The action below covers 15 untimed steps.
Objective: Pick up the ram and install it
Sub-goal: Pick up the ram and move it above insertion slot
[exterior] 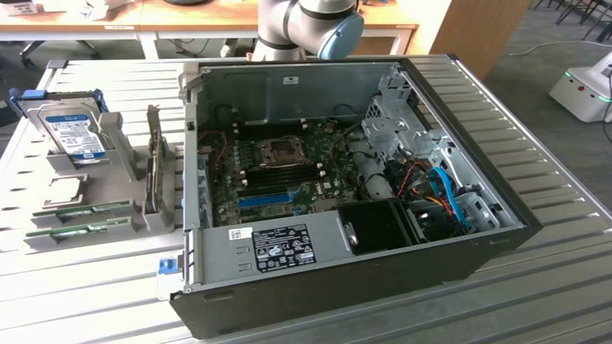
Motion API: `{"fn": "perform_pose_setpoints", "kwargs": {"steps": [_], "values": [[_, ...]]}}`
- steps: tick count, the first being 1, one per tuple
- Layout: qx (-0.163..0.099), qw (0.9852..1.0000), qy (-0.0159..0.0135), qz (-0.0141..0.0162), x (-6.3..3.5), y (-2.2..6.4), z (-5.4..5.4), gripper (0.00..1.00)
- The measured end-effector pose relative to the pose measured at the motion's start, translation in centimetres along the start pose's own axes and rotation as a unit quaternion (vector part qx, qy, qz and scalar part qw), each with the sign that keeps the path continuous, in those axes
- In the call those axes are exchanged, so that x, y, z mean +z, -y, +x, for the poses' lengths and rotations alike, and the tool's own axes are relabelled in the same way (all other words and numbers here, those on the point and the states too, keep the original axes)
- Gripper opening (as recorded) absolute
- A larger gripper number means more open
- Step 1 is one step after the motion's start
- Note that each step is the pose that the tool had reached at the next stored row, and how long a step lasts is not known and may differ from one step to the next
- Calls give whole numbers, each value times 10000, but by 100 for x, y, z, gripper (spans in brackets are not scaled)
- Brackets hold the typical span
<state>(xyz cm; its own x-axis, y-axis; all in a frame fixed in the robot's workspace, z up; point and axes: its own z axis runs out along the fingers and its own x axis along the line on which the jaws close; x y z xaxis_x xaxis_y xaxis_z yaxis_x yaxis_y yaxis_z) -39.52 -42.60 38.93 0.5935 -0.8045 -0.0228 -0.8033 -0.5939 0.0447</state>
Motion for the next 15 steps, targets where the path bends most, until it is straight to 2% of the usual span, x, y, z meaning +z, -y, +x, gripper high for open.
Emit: {"fn": "perform_pose_setpoints", "kwargs": {"steps": [1,2,3,15], "values": [[20,10000,1,1,26,1,0,11],[20,10000,-20,29,28,1,0,11],[20,10000,-27,38,31,1,0,11],[21,10000,-27,38,31,1,0,11]]}}
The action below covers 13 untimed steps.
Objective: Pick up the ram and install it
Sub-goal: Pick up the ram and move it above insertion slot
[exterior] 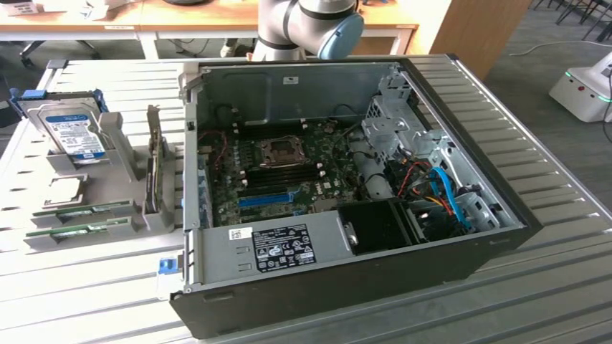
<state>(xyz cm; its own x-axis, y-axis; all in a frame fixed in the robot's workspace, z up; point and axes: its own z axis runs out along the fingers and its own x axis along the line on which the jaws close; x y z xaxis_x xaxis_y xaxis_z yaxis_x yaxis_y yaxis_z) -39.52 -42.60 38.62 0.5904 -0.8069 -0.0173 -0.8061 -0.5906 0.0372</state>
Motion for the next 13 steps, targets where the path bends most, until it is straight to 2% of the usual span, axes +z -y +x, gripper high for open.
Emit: {"fn": "perform_pose_setpoints", "kwargs": {"steps": [3,7,10,13], "values": [[39,10000,1,1,0,0,0,11],[247,9997,9,4,3,0,0,11],[480,9988,18,9,6,0,0,11],[736,9973,27,13,8,1,0,11]]}}
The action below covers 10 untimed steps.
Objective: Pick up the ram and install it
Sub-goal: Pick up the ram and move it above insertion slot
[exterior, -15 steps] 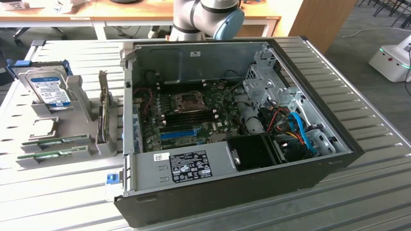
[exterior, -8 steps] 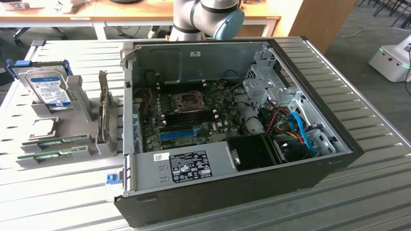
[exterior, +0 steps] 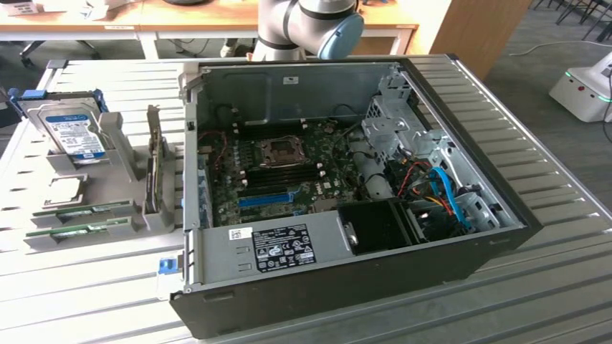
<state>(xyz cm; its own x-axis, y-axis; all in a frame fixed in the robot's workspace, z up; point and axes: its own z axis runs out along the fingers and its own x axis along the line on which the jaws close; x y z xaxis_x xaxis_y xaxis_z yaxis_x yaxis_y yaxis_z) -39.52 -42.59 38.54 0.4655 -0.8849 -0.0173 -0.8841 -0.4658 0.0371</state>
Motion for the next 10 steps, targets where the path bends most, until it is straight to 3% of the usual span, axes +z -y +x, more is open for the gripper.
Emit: {"fn": "perform_pose_setpoints", "kwargs": {"steps": [5,10], "values": [[439,9990,16,8,4,0,0,11],[863,9963,32,15,8,0,0,11]]}}
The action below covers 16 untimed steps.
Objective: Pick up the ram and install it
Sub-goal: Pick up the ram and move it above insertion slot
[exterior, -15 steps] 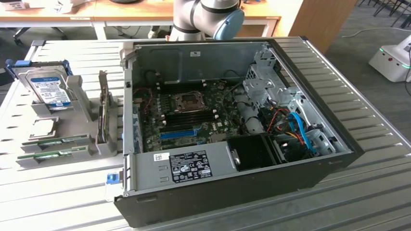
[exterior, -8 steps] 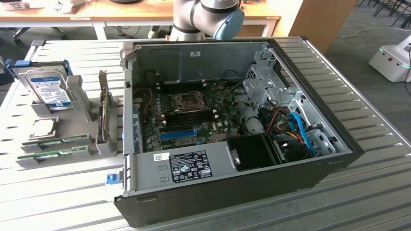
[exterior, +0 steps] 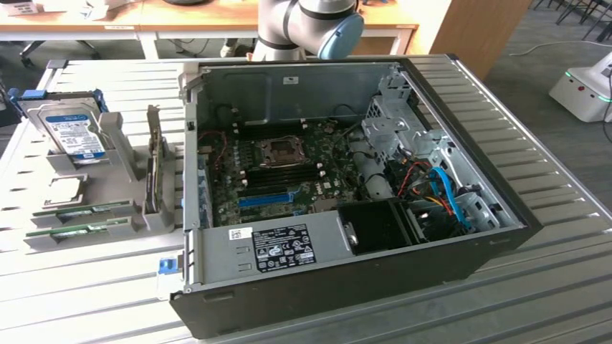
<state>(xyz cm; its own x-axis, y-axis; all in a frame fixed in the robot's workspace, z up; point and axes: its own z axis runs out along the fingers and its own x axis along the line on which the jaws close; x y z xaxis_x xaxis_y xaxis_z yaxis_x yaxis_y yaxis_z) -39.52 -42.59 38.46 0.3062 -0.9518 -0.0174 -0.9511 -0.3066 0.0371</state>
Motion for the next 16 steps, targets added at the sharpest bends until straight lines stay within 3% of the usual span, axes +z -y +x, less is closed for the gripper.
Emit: {"fn": "perform_pose_setpoints", "kwargs": {"steps": [4,8,16], "values": [[330,9995,12,6,4,0,0,11],[662,9978,25,11,9,0,0,11],[1288,9917,48,22,18,-3,0,11]]}}
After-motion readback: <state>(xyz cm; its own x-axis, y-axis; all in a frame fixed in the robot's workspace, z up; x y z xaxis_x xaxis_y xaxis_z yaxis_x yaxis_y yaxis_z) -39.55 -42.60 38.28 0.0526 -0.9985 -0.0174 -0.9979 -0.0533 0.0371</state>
